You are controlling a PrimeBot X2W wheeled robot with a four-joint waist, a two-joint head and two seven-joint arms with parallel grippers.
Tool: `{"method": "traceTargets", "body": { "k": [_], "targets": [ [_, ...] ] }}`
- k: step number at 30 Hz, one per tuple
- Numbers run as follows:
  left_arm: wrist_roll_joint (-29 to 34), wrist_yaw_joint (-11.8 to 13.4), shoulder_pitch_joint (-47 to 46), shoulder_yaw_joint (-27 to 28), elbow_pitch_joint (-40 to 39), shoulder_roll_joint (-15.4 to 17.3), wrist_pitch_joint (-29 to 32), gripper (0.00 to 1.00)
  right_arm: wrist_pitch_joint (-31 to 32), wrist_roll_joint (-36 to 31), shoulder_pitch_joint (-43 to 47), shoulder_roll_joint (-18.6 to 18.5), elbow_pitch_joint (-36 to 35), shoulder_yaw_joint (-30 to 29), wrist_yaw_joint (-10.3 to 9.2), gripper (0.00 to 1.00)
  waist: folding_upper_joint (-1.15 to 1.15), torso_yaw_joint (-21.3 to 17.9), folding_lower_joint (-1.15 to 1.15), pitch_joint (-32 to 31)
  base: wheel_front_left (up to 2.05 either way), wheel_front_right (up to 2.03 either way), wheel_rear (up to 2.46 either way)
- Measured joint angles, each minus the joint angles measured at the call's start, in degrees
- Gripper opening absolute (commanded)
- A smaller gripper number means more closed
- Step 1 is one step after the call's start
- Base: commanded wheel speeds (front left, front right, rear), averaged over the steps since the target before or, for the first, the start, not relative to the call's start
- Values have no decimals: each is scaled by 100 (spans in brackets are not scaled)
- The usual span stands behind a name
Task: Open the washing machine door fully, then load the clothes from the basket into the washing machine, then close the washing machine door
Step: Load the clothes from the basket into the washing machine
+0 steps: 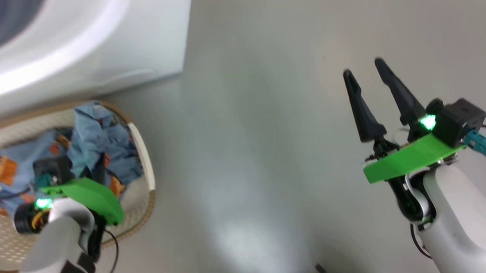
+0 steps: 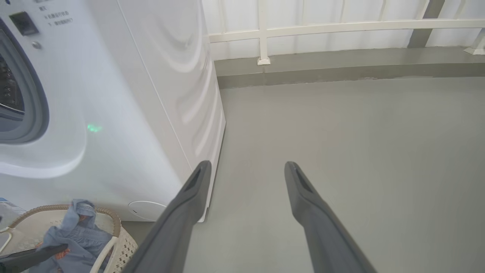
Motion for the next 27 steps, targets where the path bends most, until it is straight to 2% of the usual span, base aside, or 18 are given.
{"method": "traceTargets", "body": {
  "k": [9, 12, 21, 27],
  "targets": [
    [-361, -7, 778, 11, -985, 101, -55, 0, 0, 44, 442, -188, 145, -7, 0, 100, 0, 263, 0, -917, 0, 0, 0],
    [-352, -7, 1174, 321, -1636, 171, -57, 0, 1, 57, 657, -264, 209, -8, 0, 100, 0, 383, -1, -1317, 0, 0, 0],
    [-14, 26, 2351, 1134, -3082, 104, -74, 0, 1, 98, 1188, -381, 312, -24, 0, 100, 0, 628, 0, -2199, 0, 0, 0],
    [279, 218, 2967, 1495, -3953, -31, -74, 0, 1, 102, 1397, -455, 316, -69, 0, 100, 0, 786, 0, -2677, 0, 0, 0]
  ]
}}
